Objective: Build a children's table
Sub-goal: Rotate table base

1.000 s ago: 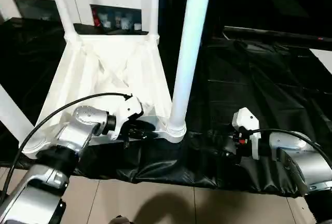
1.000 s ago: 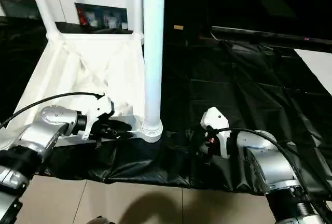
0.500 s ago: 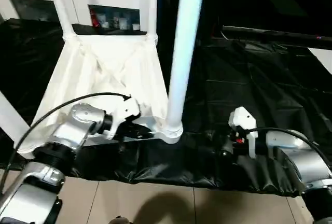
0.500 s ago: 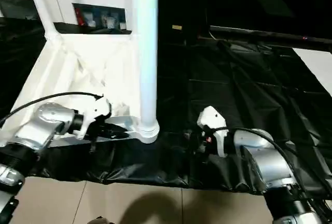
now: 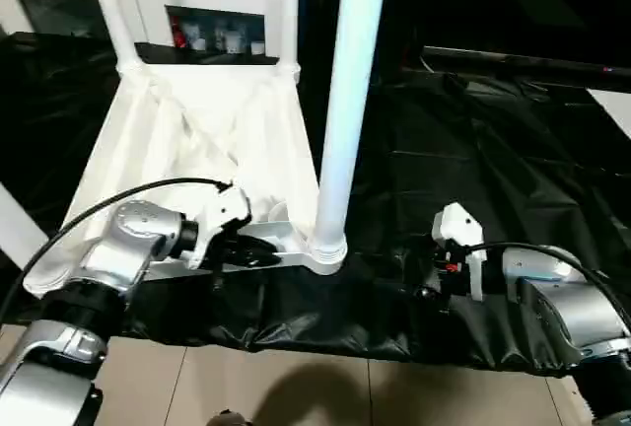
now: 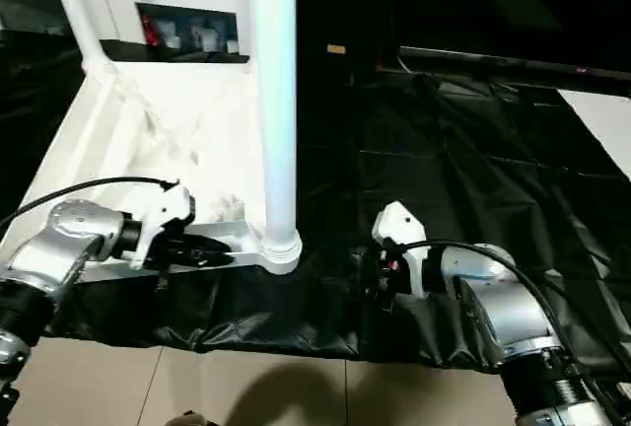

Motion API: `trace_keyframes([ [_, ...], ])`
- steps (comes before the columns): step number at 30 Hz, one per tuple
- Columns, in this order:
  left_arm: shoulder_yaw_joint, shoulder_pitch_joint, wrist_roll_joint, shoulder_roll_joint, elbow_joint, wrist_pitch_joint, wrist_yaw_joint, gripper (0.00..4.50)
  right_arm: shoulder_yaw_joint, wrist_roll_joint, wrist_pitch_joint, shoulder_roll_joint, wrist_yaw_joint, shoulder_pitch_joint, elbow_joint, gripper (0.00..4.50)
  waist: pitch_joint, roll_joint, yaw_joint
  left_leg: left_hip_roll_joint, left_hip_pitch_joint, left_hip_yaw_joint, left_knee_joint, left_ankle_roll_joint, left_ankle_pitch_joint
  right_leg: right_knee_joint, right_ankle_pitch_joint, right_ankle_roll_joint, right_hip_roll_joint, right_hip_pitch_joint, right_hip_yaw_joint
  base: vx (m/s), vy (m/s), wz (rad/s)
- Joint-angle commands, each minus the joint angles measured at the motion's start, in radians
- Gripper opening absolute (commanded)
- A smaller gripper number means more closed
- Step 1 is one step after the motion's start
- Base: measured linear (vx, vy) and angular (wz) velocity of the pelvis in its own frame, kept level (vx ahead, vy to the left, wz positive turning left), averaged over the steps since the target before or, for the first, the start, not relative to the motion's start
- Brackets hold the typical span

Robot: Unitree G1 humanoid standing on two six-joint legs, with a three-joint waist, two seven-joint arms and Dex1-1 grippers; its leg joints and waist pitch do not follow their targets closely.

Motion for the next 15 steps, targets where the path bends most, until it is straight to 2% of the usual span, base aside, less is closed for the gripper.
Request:
trace_keyframes([
  [1, 0.007, 0.012, 0.012, 0.01, 0.026, 0.006, -0.004, 0.43, 0.005, -0.007, -0.011, -0.002, 0.003, -0.021, 0.007, 4.5, -0.056, 0.004, 0.005, 0.024, 0.008, -0.009, -0.079, -0.011, -0.331, -0.083, -0.362, -0.165, -0.058, 0.039, 0.042, 0.0, 0.0, 0.0],
  [5, 0.012, 0.009, 0.002, 0.004, 0.041, 0.002, 0.0, 0.05, 0.003, -0.004, -0.013, -0.001, 0.0, -0.02, 0.005, 4.5, -0.057, 0.004, 0.004, 0.024, 0.008, -0.008, -0.079, -0.012, -0.331, -0.083, -0.351, -0.168, -0.057, 0.039, 0.042, 0.0, 0.0, 0.0],
  [12, 0.015, 0.023, -0.012, -0.013, 0.017, 0.015, -0.024, 0.05, 0.014, 0.0, -0.037, 0.047, -0.021, -0.039, 0.004, 4.5, -0.058, 0.002, -0.002, 0.024, 0.008, -0.009, -0.079, -0.013, -0.329, -0.081, -0.344, -0.174, -0.057, 0.039, 0.042, 0.0, 0.0, 0.0],
  [15, 0.007, 0.035, -0.019, -0.033, -0.018, 0.019, -0.022, 0.05, 0.035, -0.039, -0.096, 0.097, -0.075, -0.064, 0.038, 4.5, -0.059, 0.005, -0.005, 0.027, 0.011, -0.008, -0.079, -0.022, -0.329, -0.077, -0.321, -0.187, -0.058, 0.035, 0.043, 0.0, 0.0, 0.0],
])
